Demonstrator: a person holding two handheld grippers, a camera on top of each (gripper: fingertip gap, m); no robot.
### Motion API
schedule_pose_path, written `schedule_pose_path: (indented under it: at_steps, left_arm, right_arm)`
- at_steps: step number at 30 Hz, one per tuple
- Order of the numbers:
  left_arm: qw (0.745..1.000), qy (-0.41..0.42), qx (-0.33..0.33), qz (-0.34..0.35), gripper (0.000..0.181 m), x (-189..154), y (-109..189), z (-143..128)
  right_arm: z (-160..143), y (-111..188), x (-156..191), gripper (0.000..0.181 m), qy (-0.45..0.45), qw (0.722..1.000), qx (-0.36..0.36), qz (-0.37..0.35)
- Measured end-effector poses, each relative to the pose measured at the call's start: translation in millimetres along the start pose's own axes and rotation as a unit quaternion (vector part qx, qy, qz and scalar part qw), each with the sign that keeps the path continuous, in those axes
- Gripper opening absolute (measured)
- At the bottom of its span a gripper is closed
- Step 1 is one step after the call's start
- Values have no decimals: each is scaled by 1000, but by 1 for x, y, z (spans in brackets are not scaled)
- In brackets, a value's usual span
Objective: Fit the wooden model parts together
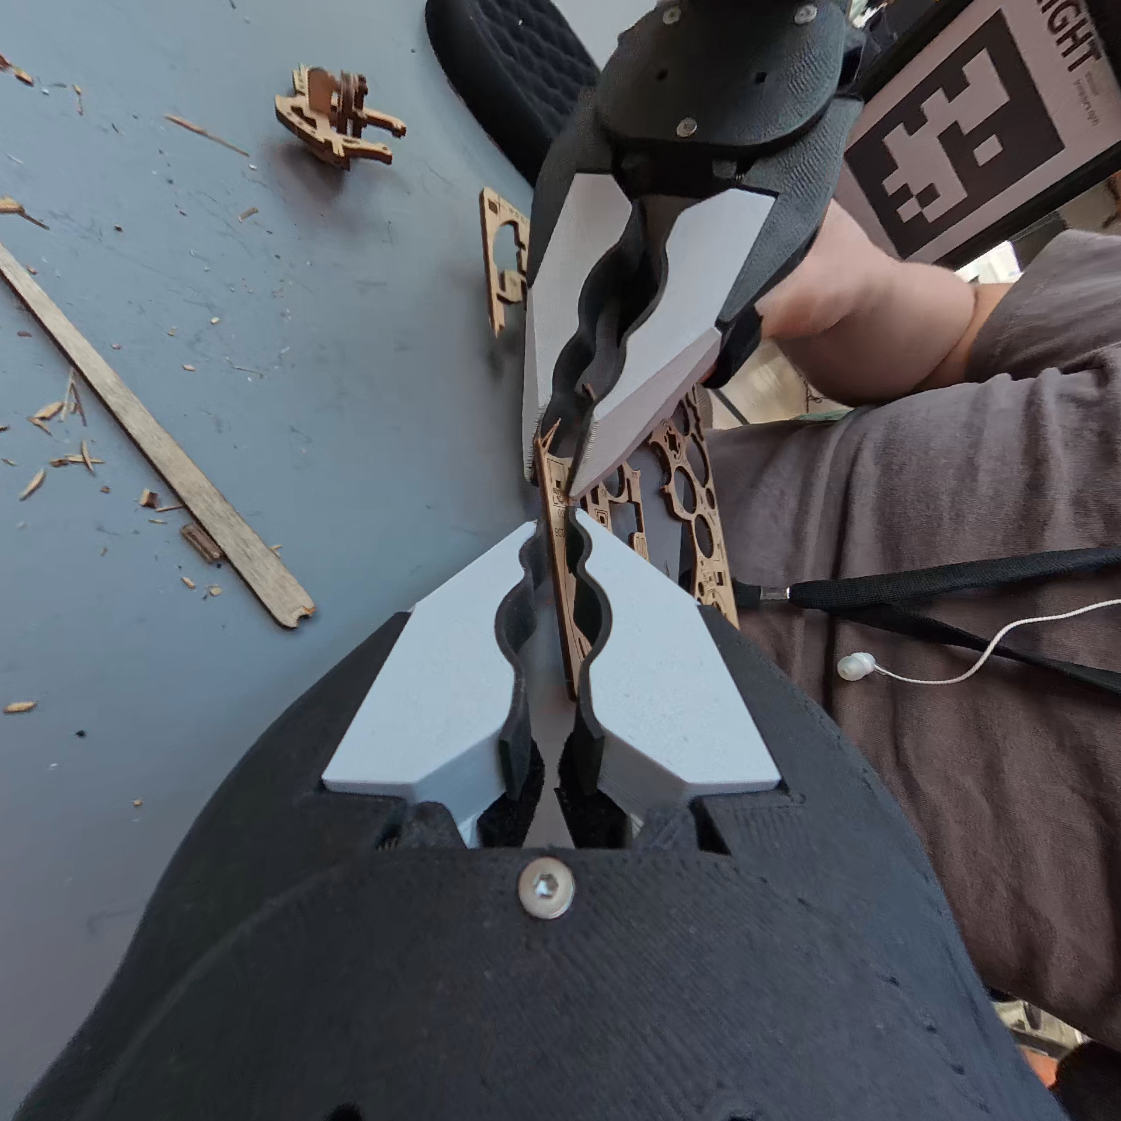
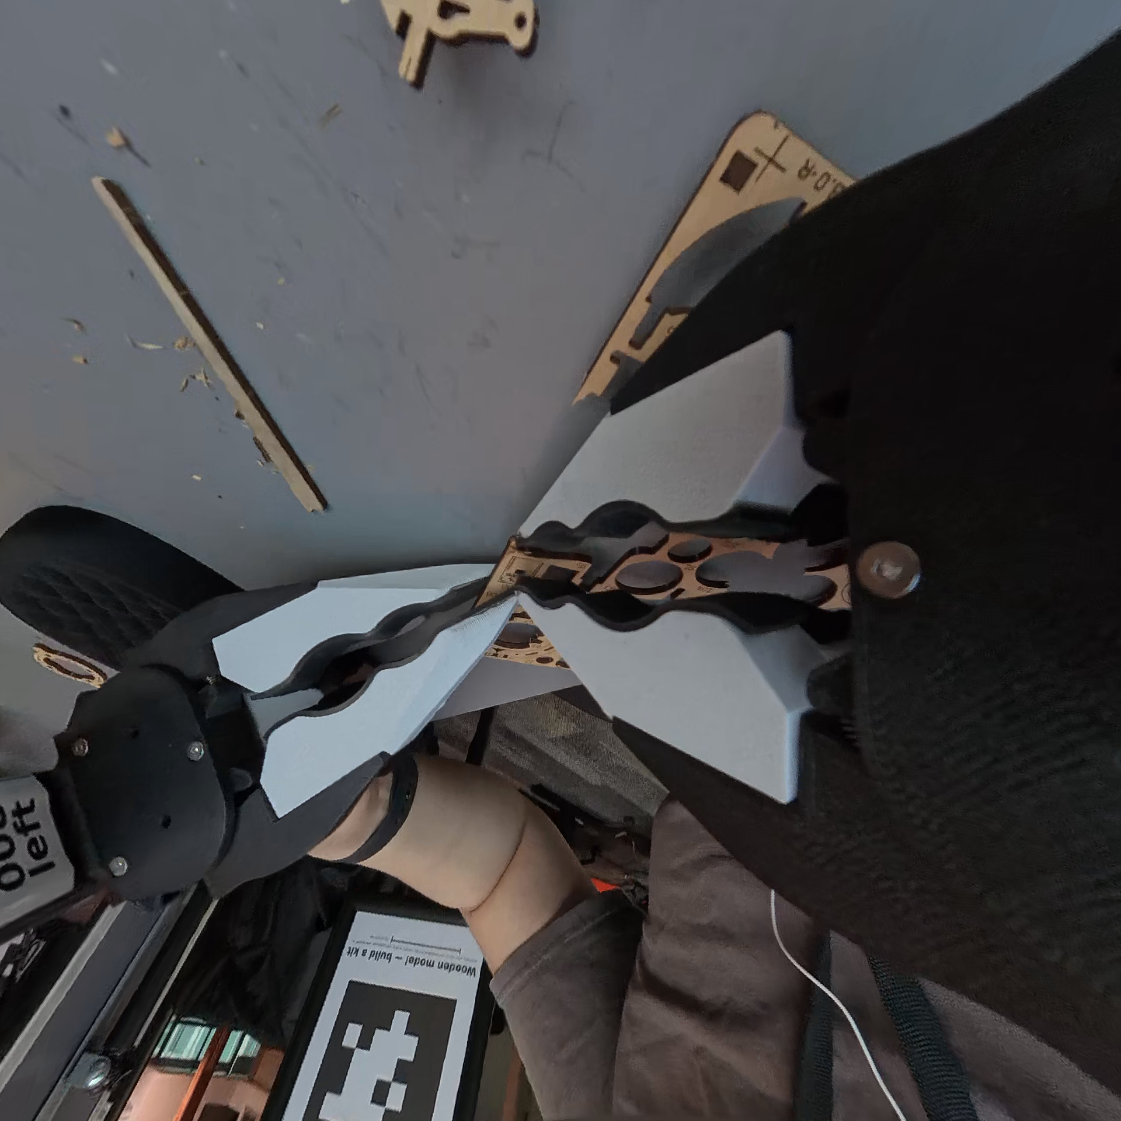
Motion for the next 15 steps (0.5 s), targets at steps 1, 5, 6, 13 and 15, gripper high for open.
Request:
schedule_pose_path:
  at_steps: [1, 5, 6, 13, 15]
  left_arm:
    - [1000, -1, -8, -7, 2, -1, 2, 0]
    - [1000, -13, -5, -3, 2, -3, 1, 1]
    - [1000, -18, -1, -2, 2, -4, 0, 1]
    - [999, -28, 17, -10, 3, -5, -2, 7]
    - [999, -30, 35, -25, 2, -3, -2, 11]
  right_arm:
    - [1, 4, 6, 14, 20, 1000, 0, -17]
    - [12, 25, 24, 29, 96, 988, 19, -123]
    - [15, 29, 25, 32, 104, 985, 25, -137]
    - [48, 39, 27, 23, 221, 968, 102, -57]
    - [56, 34, 18, 22, 250, 951, 179, -34]
Point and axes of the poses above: each gripper's, where its closed fingertips meet, y back along the fingers, z out of its top, x = y × z across the jaws, the point moved 10 cm from there along y, back along the fingers, and after that the axes turned 12 degrees about x, right-handed, at the moved point
